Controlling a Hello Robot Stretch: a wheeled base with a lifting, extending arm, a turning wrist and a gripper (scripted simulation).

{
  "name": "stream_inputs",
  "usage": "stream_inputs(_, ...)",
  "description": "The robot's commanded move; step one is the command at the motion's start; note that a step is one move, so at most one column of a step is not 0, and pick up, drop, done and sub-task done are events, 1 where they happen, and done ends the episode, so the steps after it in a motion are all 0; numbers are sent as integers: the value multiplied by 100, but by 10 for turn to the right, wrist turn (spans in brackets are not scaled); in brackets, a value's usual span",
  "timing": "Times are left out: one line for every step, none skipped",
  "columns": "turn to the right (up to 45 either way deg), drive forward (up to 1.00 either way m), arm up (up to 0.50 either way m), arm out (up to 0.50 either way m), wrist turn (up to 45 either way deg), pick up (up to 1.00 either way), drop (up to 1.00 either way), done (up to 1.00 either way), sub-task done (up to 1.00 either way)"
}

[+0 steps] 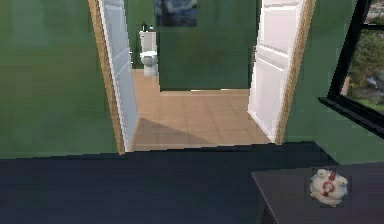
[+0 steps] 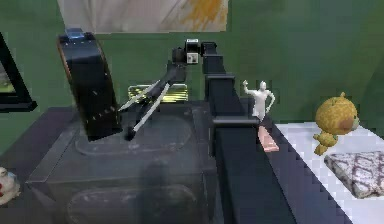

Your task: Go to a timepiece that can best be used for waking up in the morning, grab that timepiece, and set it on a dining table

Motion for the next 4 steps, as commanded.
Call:
stream_inputs(0, 0, 0, 0, 450, 0, 0, 0, 0)
stream_inputs(0, 0, 0, 0, 450, 0, 0, 0, 0)
stream_inputs(0, 0, 0, 0, 300, 0, 0, 0, 0)
stream_inputs(0, 0, -2, 0, 0, 0, 0, 0, 0)
